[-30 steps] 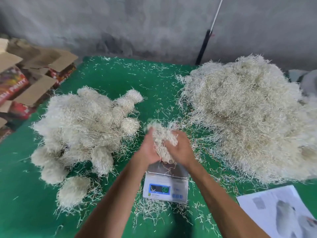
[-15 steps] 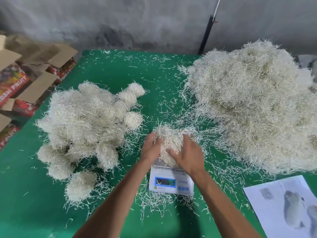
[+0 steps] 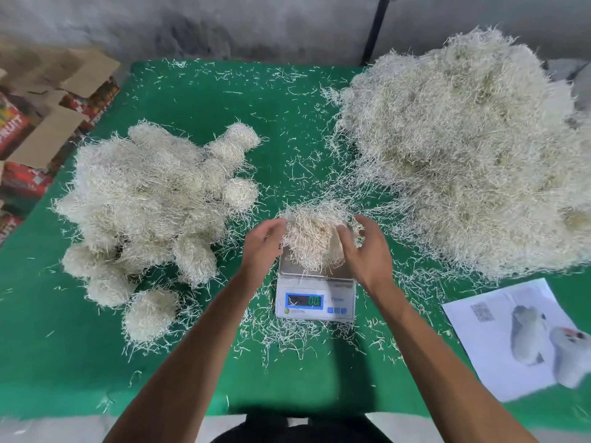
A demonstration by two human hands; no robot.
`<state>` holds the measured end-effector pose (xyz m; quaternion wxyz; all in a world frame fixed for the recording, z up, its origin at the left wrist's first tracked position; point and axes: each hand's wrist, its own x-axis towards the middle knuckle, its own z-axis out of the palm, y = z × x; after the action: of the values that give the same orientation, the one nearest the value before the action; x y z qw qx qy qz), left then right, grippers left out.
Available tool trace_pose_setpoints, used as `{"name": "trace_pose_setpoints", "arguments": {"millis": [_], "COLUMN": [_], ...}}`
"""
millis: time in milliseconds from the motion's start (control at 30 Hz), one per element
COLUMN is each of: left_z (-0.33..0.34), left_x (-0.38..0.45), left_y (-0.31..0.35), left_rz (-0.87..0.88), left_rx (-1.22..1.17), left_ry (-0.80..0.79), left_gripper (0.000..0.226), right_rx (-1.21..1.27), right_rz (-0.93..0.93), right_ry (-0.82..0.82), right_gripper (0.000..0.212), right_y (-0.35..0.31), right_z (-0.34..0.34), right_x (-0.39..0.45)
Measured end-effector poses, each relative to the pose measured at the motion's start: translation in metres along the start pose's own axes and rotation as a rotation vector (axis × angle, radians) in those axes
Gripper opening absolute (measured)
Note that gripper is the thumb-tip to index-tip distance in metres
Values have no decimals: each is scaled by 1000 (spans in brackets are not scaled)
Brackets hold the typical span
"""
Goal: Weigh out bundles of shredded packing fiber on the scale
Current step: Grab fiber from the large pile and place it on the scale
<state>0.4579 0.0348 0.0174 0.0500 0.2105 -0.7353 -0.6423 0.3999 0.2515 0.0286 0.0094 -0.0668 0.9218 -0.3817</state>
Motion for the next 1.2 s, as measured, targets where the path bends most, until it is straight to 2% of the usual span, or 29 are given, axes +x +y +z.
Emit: {"name": "trace_pose_setpoints", "arguments": {"millis": [100,200,467,700,900,967,1067,1133,1200], "left_z": [1,0,-13,-11,-11,-9,1,17,36], "left_x": [1,-3,-6,-5,-4,-3,2,8,24], "left_y": [-2,-3,-8,-12,-7,-7,-5,3,14], "left_rz": [-24,-14,-110,-116,-93,-58,-2,43,139], "left_rx": [-39,-67,-149,-139,-123,-30,206,371,589], "left_ry": [26,35,75,105,115,111,48,-17,-90], "left_gripper": [32,21,23,28,22,31,73,103,118], "right_rx": [78,106,131,147,166,208,265,254,227], "right_rz": [6,3,60,52,71,73,15,-16,36], "right_ry": [49,89,83,78,70,49,-4,-57,-186], "right_gripper": [54,49,55,59,58,57,56,66,79], "right_y": [-2,-3,1,6,11,13,4,-7,-20], "right_z": [-5,-10,-15,-13,-11,-10,-7,-2,4], "right_x": [-5,-11,-15,-18,-11,-7,6,16,30]}}
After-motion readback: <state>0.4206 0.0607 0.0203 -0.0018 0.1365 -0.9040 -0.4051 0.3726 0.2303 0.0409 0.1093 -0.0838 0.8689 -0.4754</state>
